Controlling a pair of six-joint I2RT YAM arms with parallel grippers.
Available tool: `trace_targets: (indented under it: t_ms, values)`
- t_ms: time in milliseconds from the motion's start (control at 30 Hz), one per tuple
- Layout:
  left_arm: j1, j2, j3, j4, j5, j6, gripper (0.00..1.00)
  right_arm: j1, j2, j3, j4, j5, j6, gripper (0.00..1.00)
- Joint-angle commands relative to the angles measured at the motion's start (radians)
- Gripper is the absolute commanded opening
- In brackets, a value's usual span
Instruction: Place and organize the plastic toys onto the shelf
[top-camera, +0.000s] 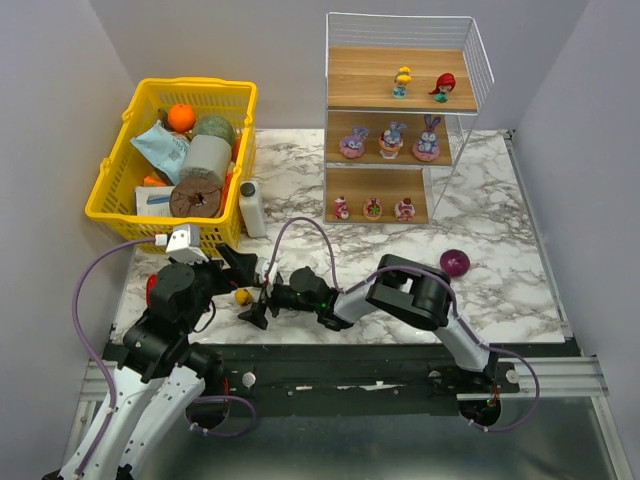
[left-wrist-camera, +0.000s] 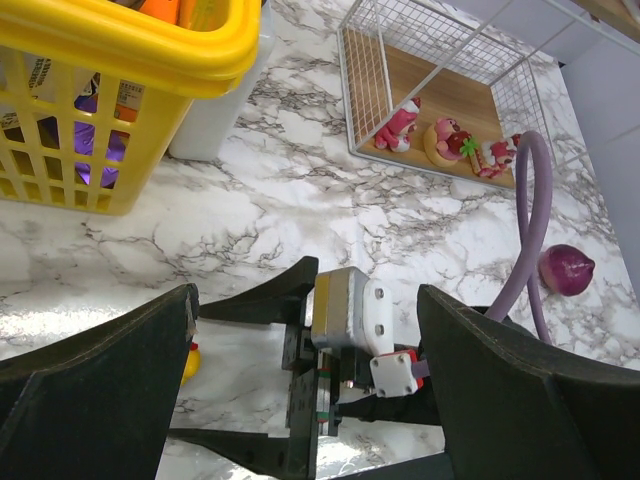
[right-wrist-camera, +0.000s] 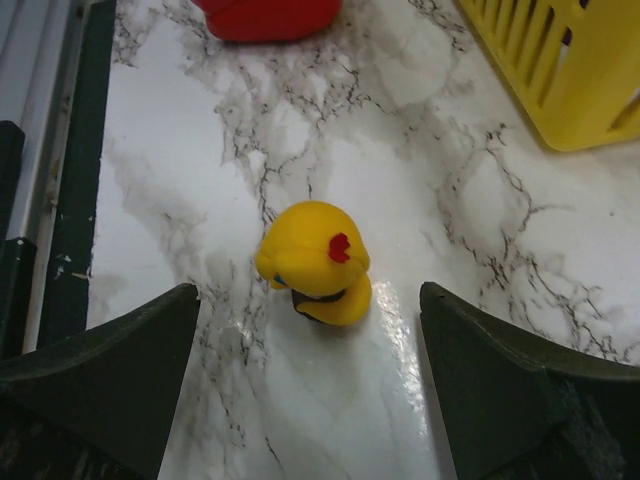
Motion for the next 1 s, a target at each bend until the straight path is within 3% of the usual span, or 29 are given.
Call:
trace_targets:
  t_ms: [0,233,467,733,967]
  values:
    - [0.001,0.004,-0.005,-0.007,-0.005,0.011,0.99,0.014,0.051,0.060,0.049,0.034,0.011,0.96]
    - [0.001,0.002,-0.005,-0.007,-0.006,0.011,0.99,0.013,0.104,0.160,0.015,0.105,0.040,0.95]
    - [0.001,0.005,-0.003,-0.007,-0.008,0.011,0.99,0.016,0.117,0.197,-0.020,0.111,0.059,0.79]
    - [0.001,-0.001,-0.005,-0.007,-0.008,0.011,0.99,0.023,0.104,0.160,-0.002,0.113,0.056,0.86]
    - [0.001,0.002,-0.003,-0.009,-0.008,0.011,0.99,0.026,0.083,0.089,0.058,0.139,0.071,0.86]
